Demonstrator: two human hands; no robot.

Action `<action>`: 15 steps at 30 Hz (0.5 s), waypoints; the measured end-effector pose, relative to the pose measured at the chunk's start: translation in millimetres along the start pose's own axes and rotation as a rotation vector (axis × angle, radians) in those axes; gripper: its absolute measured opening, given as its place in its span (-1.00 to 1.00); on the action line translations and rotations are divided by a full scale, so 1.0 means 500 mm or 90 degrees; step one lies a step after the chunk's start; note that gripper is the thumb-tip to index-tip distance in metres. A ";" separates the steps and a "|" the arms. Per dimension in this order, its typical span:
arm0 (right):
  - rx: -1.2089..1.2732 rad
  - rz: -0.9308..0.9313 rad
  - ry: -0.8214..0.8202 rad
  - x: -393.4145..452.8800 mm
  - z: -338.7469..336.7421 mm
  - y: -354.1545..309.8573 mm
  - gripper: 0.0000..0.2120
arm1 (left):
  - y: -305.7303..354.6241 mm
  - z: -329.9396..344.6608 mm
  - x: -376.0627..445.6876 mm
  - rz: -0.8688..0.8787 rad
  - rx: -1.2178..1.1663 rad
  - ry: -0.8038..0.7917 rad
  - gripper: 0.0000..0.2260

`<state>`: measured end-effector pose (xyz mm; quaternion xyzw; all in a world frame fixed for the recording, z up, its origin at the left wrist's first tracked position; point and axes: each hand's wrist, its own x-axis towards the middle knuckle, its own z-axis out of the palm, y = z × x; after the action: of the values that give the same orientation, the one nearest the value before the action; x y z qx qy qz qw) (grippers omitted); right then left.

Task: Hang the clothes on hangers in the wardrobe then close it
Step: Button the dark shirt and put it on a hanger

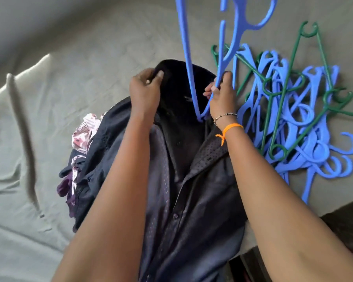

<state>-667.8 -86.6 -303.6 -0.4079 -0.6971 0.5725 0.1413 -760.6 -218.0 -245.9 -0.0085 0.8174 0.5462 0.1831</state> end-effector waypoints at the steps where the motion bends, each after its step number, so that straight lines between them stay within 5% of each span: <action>1: -0.037 -0.030 -0.012 -0.001 -0.008 0.000 -0.75 | 0.013 -0.009 -0.002 0.015 -0.016 -0.010 -0.85; 5: -0.134 -0.088 -0.006 -0.010 -0.053 0.003 -0.75 | 0.038 -0.028 0.003 0.069 0.059 -0.007 -0.82; 11: -0.018 -0.102 -0.081 -0.011 -0.019 -0.051 -0.33 | 0.068 -0.003 -0.007 0.058 0.025 -0.049 -0.84; 15: -0.200 0.006 -0.243 0.001 -0.070 -0.047 -0.27 | 0.090 -0.035 -0.009 0.018 -0.111 -0.016 -0.76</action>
<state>-654.4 -62.7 -271.7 -0.3123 -0.7896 0.5247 -0.0610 -770.9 -216.4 -198.4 -0.0062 0.7644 0.6179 0.1839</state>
